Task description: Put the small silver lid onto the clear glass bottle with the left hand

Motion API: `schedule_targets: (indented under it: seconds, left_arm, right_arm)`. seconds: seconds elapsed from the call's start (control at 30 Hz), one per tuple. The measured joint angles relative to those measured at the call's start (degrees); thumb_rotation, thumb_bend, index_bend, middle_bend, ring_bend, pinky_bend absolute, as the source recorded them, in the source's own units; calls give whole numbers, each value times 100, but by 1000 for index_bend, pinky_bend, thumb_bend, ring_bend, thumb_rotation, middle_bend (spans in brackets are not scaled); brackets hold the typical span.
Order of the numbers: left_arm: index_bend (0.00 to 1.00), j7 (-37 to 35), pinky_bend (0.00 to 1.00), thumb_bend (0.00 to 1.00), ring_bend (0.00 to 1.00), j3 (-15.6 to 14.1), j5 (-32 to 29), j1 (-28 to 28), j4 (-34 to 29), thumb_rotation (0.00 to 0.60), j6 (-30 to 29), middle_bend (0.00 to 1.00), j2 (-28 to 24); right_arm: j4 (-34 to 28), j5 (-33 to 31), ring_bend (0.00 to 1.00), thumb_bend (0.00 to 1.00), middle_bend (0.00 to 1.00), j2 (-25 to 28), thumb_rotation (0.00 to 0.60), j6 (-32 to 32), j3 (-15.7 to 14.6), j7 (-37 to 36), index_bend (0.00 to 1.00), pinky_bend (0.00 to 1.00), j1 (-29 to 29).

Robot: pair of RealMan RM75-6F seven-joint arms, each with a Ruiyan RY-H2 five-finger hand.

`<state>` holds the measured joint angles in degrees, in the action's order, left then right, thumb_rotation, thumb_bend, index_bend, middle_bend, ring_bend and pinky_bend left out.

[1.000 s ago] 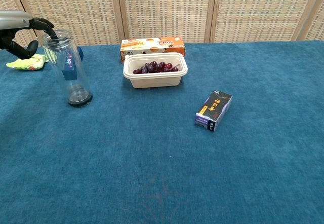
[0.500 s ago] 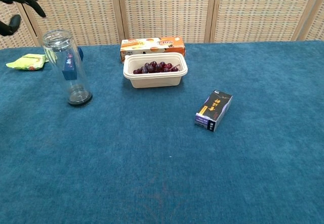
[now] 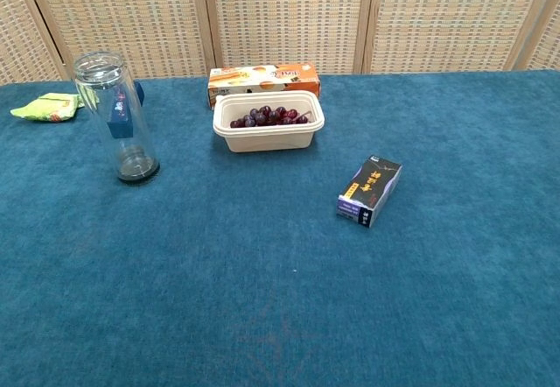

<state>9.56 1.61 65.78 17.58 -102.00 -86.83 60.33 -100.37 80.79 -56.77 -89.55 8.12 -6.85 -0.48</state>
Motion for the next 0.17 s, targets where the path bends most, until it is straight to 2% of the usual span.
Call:
schedule_targets:
  seconds: [0.17]
  left_arm:
    - [0,-368,0,171,0,-376,520,-556,241,600,-352,0,99]
  right_arm:
    - [-38,101,0,0,0,-35,600,-68,-35,107,48,0,-15]
